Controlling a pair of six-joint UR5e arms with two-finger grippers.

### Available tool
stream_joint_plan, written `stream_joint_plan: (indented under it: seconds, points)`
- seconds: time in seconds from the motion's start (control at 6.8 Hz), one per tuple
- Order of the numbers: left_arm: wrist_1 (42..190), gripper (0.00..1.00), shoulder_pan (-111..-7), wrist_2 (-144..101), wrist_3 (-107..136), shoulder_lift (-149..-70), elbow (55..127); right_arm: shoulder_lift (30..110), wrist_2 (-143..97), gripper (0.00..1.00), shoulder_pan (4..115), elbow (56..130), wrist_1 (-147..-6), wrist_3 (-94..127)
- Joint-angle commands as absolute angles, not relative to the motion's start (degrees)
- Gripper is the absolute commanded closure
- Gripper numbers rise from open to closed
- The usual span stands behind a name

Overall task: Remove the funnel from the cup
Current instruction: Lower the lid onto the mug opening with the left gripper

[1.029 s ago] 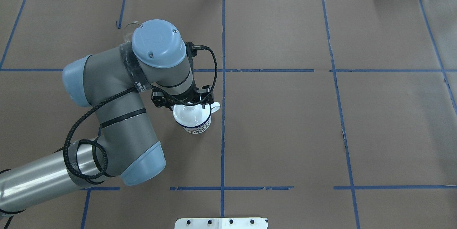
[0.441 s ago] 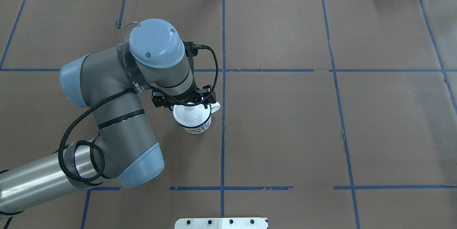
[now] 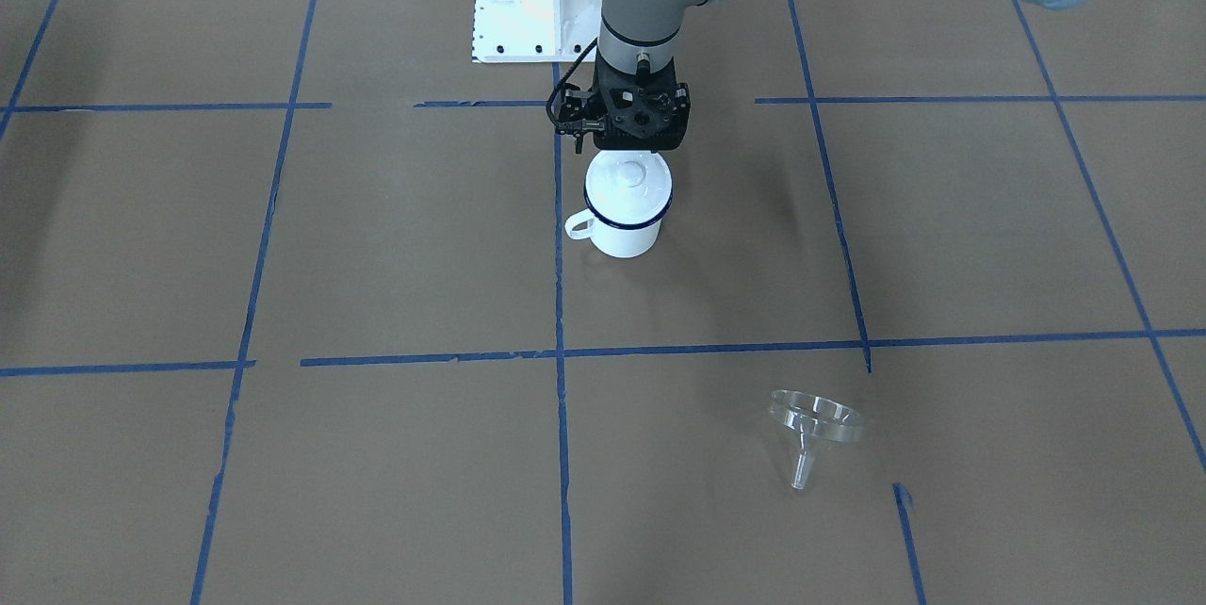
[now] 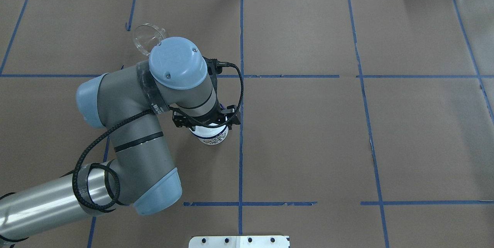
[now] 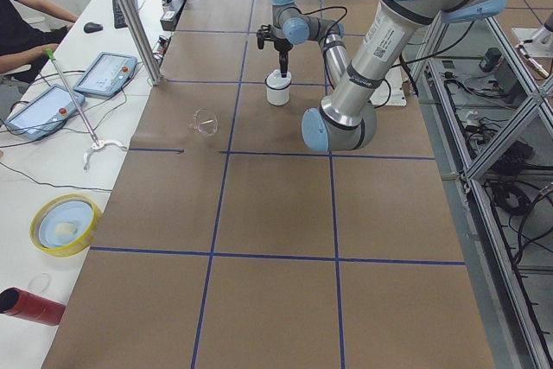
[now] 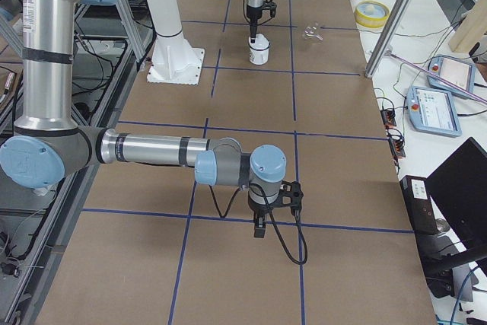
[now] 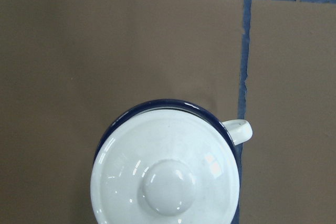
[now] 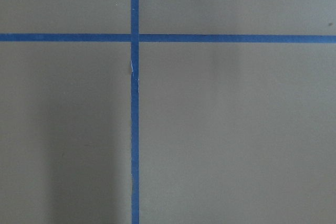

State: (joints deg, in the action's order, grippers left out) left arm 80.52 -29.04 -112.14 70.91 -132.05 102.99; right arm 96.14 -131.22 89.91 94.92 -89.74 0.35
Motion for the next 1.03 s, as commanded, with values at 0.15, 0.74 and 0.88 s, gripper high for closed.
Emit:
stream_joint_plan:
  seconds: [0.15,0.74,0.88]
  points:
    - [81.9,0.0,-27.7,-112.1,70.9,-132.0,102.4,96.2,-131.2,0.0,89.9,94.9,-89.7,0.4]
    - [83.8,0.0,-27.2,-112.1,70.9,-130.8,102.0,96.2,-131.2,0.0,89.9,94.9,-89.7,0.4]
    - [83.8,0.0,-27.2,-112.1,70.9,-130.8,102.1,96.1,-131.2,0.0,89.9,94.9,-89.7,0.4]
